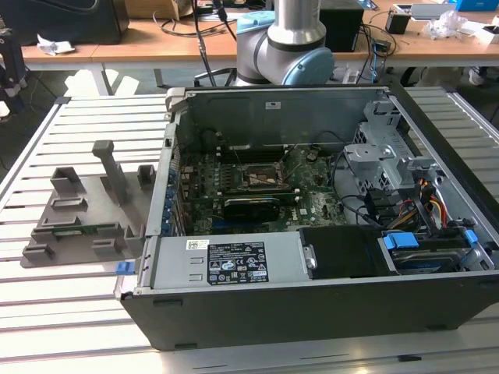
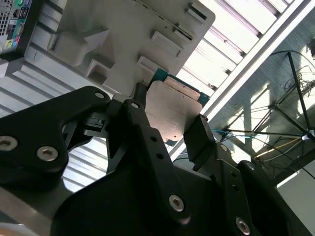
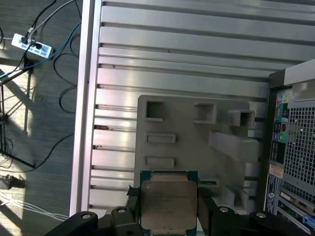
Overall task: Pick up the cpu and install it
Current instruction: 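Pick up the cpu and move it towards the insertion slot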
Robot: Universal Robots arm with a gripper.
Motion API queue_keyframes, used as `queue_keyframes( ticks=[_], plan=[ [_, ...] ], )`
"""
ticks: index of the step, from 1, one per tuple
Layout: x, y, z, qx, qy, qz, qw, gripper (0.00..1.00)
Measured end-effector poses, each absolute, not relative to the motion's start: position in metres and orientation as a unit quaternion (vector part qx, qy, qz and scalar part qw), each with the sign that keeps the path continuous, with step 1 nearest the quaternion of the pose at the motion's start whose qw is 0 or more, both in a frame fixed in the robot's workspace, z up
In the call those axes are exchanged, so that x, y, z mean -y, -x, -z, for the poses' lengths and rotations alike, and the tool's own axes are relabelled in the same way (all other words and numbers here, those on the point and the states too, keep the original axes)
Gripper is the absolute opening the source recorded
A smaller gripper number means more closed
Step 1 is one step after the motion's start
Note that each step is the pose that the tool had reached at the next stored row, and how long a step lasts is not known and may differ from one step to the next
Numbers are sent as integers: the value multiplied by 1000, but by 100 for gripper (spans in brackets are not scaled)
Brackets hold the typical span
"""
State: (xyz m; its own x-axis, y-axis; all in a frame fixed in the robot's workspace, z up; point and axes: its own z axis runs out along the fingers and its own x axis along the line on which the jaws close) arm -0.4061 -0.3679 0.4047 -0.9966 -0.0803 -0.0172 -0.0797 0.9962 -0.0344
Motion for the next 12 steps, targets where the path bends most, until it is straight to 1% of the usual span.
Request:
queue_keyframes(
  ticks=[5, 6, 7, 12],
  plan=[
    [368, 406, -417, -999, 40, 13, 10, 55],
    [368, 406, -419, -999, 40, 6, 10, 55],
    [368, 406, -419, -999, 40, 4, 10, 55],
    [368, 406, -420, -999, 40, 4, 10, 55]
  ],
)
